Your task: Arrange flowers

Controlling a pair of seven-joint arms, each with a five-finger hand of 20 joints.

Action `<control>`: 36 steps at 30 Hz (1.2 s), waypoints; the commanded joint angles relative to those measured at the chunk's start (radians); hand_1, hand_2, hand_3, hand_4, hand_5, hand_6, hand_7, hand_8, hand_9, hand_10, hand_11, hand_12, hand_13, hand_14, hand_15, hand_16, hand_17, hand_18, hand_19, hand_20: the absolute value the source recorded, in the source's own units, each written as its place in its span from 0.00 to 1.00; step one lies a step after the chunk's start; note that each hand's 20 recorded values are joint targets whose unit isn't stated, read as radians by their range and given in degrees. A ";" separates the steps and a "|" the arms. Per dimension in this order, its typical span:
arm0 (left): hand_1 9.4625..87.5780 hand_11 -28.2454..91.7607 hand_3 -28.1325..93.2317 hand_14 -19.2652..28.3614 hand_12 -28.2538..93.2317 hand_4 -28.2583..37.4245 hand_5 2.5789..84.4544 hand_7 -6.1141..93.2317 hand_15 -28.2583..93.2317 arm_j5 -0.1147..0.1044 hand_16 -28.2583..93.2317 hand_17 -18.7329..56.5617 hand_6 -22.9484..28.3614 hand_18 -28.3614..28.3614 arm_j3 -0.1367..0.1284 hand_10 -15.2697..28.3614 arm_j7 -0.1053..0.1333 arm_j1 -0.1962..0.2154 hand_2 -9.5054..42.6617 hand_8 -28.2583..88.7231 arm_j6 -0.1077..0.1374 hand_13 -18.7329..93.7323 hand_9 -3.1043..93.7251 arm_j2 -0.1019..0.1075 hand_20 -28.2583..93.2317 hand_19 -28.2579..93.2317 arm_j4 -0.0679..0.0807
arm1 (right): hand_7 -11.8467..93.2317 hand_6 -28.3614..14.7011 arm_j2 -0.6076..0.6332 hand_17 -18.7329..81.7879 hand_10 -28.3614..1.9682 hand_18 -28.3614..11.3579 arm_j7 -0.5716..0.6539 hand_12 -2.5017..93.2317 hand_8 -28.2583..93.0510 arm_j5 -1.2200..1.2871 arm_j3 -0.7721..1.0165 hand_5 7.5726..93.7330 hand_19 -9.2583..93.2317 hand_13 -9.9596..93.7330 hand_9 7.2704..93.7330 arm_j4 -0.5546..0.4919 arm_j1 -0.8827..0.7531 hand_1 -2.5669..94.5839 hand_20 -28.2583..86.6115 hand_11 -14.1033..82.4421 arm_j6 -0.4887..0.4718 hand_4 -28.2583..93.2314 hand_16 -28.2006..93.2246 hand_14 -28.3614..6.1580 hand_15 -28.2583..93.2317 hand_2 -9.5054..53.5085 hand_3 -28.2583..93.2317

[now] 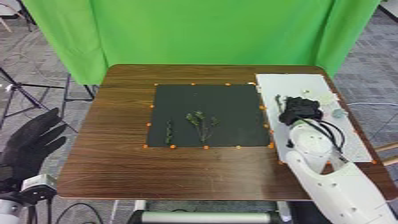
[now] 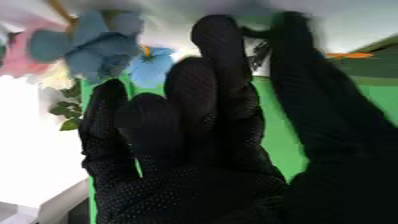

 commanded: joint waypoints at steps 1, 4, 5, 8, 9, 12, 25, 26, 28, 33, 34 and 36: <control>0.18 0.37 0.82 0.64 0.38 0.01 0.27 0.30 0.40 0.002 0.29 0.11 0.48 0.82 -0.002 0.56 0.003 0.014 0.13 0.14 0.003 0.31 0.23 -0.009 0.32 0.54 -0.005 | 0.64 0.68 -0.011 0.42 0.60 0.16 -0.024 0.65 0.35 0.061 -0.002 0.72 0.85 0.75 0.75 0.013 -0.039 0.49 0.68 0.73 0.044 0.00 0.52 0.52 0.93 0.00 0.90; 0.18 0.37 0.82 0.64 0.38 0.01 0.27 0.30 0.40 0.002 0.29 0.11 0.48 0.82 -0.003 0.56 0.002 0.016 0.13 0.14 0.004 0.31 0.23 -0.012 0.32 0.54 -0.006 | 0.65 0.68 -0.013 0.43 0.60 0.15 -0.027 0.66 0.37 0.086 0.014 0.71 0.86 0.75 0.76 0.006 -0.048 0.48 0.68 0.75 0.060 0.01 0.53 0.51 0.94 0.00 0.93; 0.18 0.37 0.82 0.64 0.38 0.01 0.27 0.30 0.40 0.002 0.29 0.11 0.48 0.82 -0.002 0.56 0.002 0.017 0.13 0.14 0.007 0.31 0.23 -0.012 0.32 0.54 -0.007 | 0.66 0.68 -0.011 0.43 0.60 0.15 -0.030 0.66 0.38 0.082 0.016 0.71 0.86 0.75 0.76 0.006 -0.051 0.47 0.68 0.75 0.081 0.02 0.53 0.51 0.95 0.00 0.93; 0.18 0.37 0.82 0.64 0.39 0.01 0.27 0.30 0.40 0.002 0.29 0.11 0.48 0.82 -0.004 0.56 0.005 0.021 0.13 0.14 0.008 0.31 0.23 -0.015 0.32 0.54 -0.009 | 0.67 0.67 -0.009 0.43 0.60 0.15 -0.035 0.66 0.39 0.073 0.029 0.71 0.87 0.76 0.77 -0.002 -0.054 0.45 0.69 0.77 0.115 0.04 0.53 0.51 0.96 0.00 0.94; 0.18 0.37 0.82 0.64 0.39 0.01 0.27 0.30 0.41 0.001 0.29 0.11 0.48 0.82 -0.004 0.56 0.005 0.021 0.13 0.14 0.007 0.31 0.23 -0.015 0.32 0.54 -0.008 | 0.67 0.67 -0.008 0.43 0.60 0.15 -0.035 0.66 0.39 0.067 0.033 0.71 0.87 0.76 0.77 -0.008 -0.055 0.45 0.69 0.78 0.127 0.04 0.53 0.51 0.96 0.00 0.94; 0.18 0.37 0.82 0.64 0.38 0.01 0.27 0.30 0.41 0.002 0.29 0.11 0.48 0.82 -0.003 0.56 0.007 0.022 0.12 0.14 0.011 0.31 0.23 -0.015 0.32 0.54 -0.010 | 0.68 0.67 -0.001 0.44 0.59 0.15 -0.046 0.66 0.40 0.037 0.046 0.71 0.87 0.76 0.77 -0.035 -0.057 0.45 0.69 0.78 0.155 0.05 0.53 0.51 0.96 0.00 0.94; 0.18 0.37 0.82 0.64 0.38 0.01 0.27 0.30 0.40 0.003 0.29 0.11 0.48 0.82 0.002 0.56 0.001 0.017 0.13 0.14 0.006 0.31 0.23 -0.014 0.32 0.54 -0.009 | 0.68 0.66 -0.011 0.44 0.58 0.15 -0.111 0.66 0.40 0.035 0.013 0.71 0.88 0.76 0.77 -0.210 -0.089 0.45 0.69 0.79 0.162 0.05 0.54 0.51 0.96 0.00 0.94; 0.18 0.37 0.82 0.64 0.38 0.01 0.27 0.30 0.40 0.003 0.29 0.11 0.48 0.82 0.002 0.56 0.000 0.013 0.13 0.14 0.005 0.31 0.23 -0.013 0.32 0.54 -0.007 | 0.68 0.66 -0.015 0.44 0.58 0.15 -0.110 0.66 0.40 0.037 0.006 0.71 0.88 0.76 0.77 -0.220 -0.097 0.45 0.69 0.79 0.161 0.05 0.54 0.51 0.96 0.00 0.94; 0.18 0.37 0.82 0.64 0.38 0.01 0.27 0.30 0.40 0.003 0.29 0.11 0.48 0.82 0.001 0.56 -0.001 0.012 0.13 0.14 0.006 0.31 0.23 -0.012 0.32 0.55 -0.007 | 0.68 0.66 -0.024 0.44 0.59 0.15 -0.121 0.66 0.40 0.032 -0.008 0.71 0.88 0.76 0.77 -0.235 -0.115 0.45 0.69 0.79 0.147 0.06 0.54 0.51 0.96 0.00 0.94; 0.18 0.37 0.82 0.64 0.39 0.01 0.27 0.30 0.41 0.002 0.29 0.11 0.48 0.82 0.002 0.56 -0.005 0.010 0.13 0.14 0.004 0.31 0.23 -0.011 0.32 0.55 -0.006 | 0.68 0.66 -0.051 0.44 0.59 0.15 -0.139 0.66 0.40 0.029 -0.047 0.71 0.88 0.76 0.77 -0.248 -0.156 0.45 0.69 0.80 0.116 0.06 0.54 0.50 0.96 0.00 0.94; 0.18 0.37 0.82 0.64 0.39 0.01 0.27 0.30 0.41 0.003 0.29 0.11 0.49 0.82 0.002 0.56 -0.005 0.008 0.13 0.14 0.002 0.31 0.23 -0.011 0.32 0.54 -0.006 | 0.68 0.66 -0.055 0.44 0.58 0.15 -0.144 0.66 0.40 0.028 -0.053 0.71 0.88 0.76 0.77 -0.251 -0.163 0.45 0.69 0.80 0.105 0.06 0.54 0.51 0.96 0.00 0.94; 0.18 0.37 0.82 0.64 0.39 0.01 0.27 0.30 0.41 0.002 0.29 0.11 0.49 0.82 0.001 0.56 -0.007 0.008 0.13 0.14 0.003 0.31 0.23 -0.011 0.32 0.55 -0.005 | 0.68 0.66 -0.067 0.44 0.59 0.15 -0.151 0.66 0.40 0.022 -0.066 0.71 0.88 0.76 0.77 -0.252 -0.176 0.45 0.69 0.80 0.093 0.06 0.54 0.51 0.96 0.00 0.94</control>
